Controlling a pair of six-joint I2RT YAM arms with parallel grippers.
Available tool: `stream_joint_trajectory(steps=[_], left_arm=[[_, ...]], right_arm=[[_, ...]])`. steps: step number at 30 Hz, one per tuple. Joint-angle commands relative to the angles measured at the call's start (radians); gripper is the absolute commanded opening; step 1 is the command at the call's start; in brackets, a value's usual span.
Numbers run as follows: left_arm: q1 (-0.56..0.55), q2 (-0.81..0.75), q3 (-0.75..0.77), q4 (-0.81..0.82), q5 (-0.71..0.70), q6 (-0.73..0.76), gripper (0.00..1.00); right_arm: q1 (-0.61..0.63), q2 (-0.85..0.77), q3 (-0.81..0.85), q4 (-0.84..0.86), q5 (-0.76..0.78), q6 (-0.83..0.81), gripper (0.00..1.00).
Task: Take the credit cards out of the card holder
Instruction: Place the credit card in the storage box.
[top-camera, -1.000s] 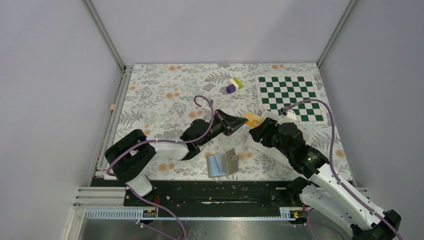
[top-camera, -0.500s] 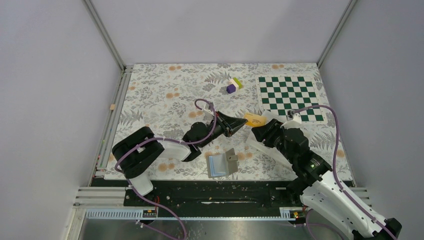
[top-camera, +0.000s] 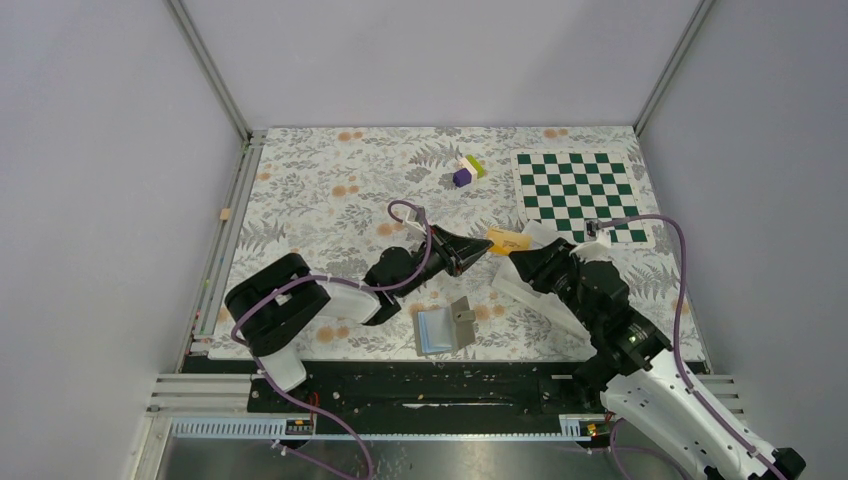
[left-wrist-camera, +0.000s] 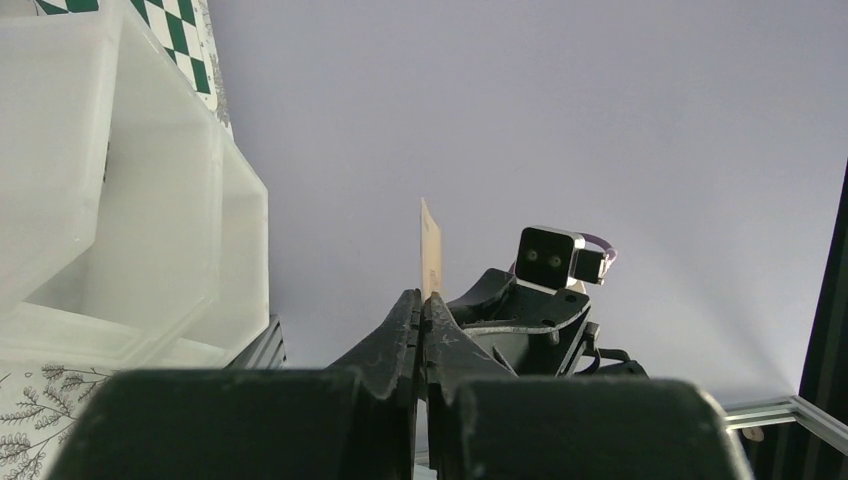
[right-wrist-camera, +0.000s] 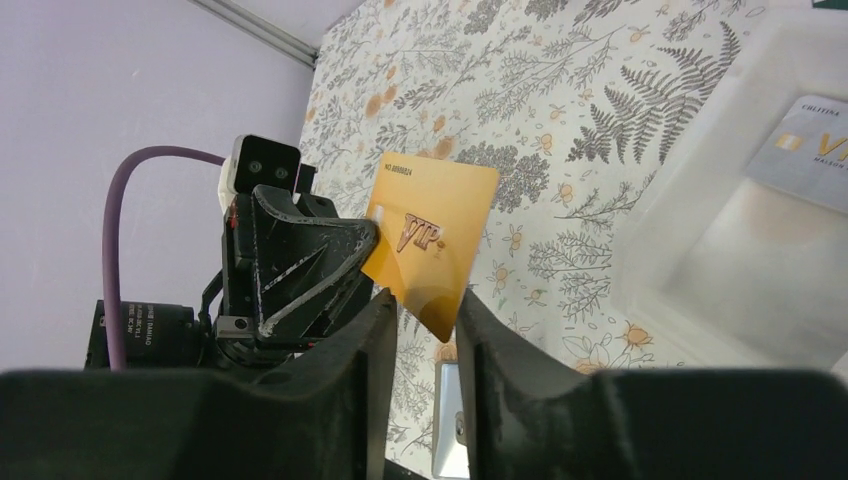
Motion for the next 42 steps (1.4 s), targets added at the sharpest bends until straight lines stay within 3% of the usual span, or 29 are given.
stream_joint_trajectory(steps=[1,5,9,12,16,21,22,27,29,36,42], left_arm=[[0.006,0.017,-0.006,0.107,0.008,-0.009,0.0],[0.011,0.019,-0.016,0.116,0.011,-0.012,0.0],[0.014,0.027,-0.02,0.118,0.016,-0.015,0.0],[0.014,0.036,-0.019,0.132,0.021,-0.021,0.0],[0.016,0.045,-0.016,0.137,0.033,-0.023,0.0],[0.019,0.048,-0.019,0.145,0.04,-0.024,0.0],[0.021,0.047,-0.021,0.145,0.04,-0.022,0.02],[0.034,0.035,-0.047,0.142,0.039,-0.007,0.36],[0.037,0.038,-0.059,0.141,0.04,-0.007,0.46],[0.052,0.047,-0.082,0.148,0.079,-0.004,0.57],[0.089,0.002,-0.12,0.089,0.138,0.033,0.62]], right_arm=[[-0.01,-0.011,-0.002,0.01,0.054,0.016,0.31],[-0.011,-0.019,-0.007,0.011,0.083,0.019,0.3],[-0.015,-0.006,0.001,0.009,0.101,0.006,0.41],[-0.02,-0.001,-0.001,0.0,0.112,0.011,0.42],[-0.027,0.004,0.001,0.0,0.101,0.006,0.3],[-0.04,0.012,0.004,0.001,0.081,0.0,0.04],[-0.043,0.014,0.004,0.0,0.082,-0.004,0.0],[-0.108,0.018,0.024,-0.023,0.07,-0.054,0.0],[-0.15,0.014,0.044,-0.061,0.05,-0.077,0.0],[-0.315,-0.025,0.128,-0.32,0.017,-0.14,0.0],[-0.376,-0.016,0.223,-0.537,0.147,-0.225,0.0]])
